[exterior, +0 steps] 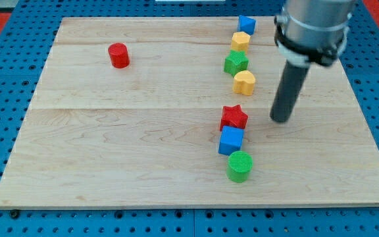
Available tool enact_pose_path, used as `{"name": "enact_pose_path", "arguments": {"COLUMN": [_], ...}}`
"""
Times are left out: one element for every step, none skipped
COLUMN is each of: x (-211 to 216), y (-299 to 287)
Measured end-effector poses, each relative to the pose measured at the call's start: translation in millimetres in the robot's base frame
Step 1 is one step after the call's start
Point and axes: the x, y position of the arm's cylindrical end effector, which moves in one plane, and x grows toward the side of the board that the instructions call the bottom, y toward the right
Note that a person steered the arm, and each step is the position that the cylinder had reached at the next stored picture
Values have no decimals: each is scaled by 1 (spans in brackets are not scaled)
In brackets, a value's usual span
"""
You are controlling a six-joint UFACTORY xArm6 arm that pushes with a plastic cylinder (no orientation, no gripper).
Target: Keep the red star to the left of the yellow heart
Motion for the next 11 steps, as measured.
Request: {"name": "enact_pose_path", "arguments": {"x": [4,-42,-54,-50,-81,-106,-105,-89,-64,-49,-72], "y": [-82,-166,-144,-86,-70,-136,-188,-130,-159,-221,-240]}}
